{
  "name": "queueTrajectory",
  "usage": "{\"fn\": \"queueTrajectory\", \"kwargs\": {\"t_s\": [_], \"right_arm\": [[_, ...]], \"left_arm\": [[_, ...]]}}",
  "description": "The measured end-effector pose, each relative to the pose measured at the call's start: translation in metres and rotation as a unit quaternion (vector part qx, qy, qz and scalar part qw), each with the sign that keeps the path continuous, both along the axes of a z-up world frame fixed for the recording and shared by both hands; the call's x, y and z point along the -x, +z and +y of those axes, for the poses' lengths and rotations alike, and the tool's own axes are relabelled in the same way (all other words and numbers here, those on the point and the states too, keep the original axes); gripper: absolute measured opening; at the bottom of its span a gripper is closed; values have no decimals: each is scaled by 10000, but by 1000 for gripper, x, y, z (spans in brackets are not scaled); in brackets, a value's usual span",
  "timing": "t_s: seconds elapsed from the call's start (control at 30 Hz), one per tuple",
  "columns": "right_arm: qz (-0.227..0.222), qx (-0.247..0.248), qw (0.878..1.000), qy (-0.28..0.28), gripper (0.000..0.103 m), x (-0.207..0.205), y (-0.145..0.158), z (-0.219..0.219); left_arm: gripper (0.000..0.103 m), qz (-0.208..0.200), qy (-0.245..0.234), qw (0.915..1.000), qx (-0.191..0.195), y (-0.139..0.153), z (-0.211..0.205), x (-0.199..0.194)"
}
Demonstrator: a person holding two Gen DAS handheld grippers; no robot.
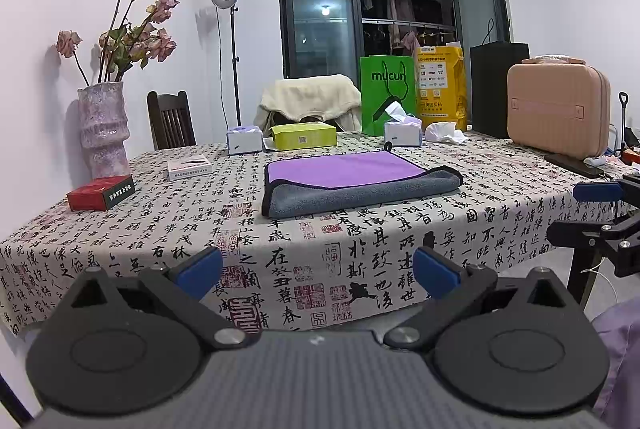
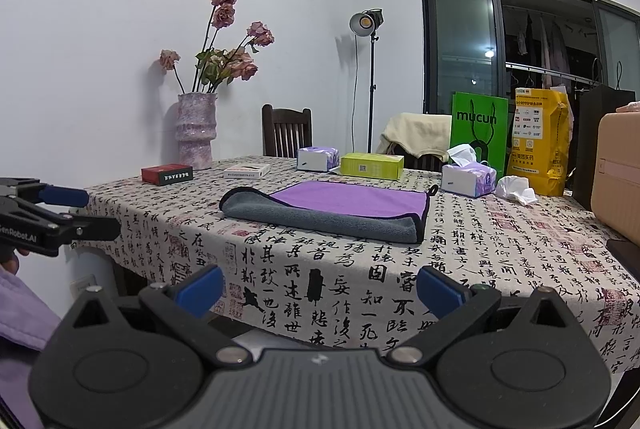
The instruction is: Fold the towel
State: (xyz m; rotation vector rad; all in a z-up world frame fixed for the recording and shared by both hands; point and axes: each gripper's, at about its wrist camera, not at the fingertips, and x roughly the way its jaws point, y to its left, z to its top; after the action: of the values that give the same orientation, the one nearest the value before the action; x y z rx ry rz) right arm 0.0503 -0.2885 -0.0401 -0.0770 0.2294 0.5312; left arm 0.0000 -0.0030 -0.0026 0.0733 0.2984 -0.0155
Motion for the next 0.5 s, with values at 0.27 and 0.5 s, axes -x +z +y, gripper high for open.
{"fn": "queueTrajectory", "kwargs": {"t_s": [0.27,0.5], "right_arm": [[-2,1,10000,-3,103,0,0,0],[-7,-8,10000,-14,103,1,1,1]], "left_arm": [[103,0,-2,10000,-2,0,0,0],[103,3,-1,10000,-4,0,0,0]]}}
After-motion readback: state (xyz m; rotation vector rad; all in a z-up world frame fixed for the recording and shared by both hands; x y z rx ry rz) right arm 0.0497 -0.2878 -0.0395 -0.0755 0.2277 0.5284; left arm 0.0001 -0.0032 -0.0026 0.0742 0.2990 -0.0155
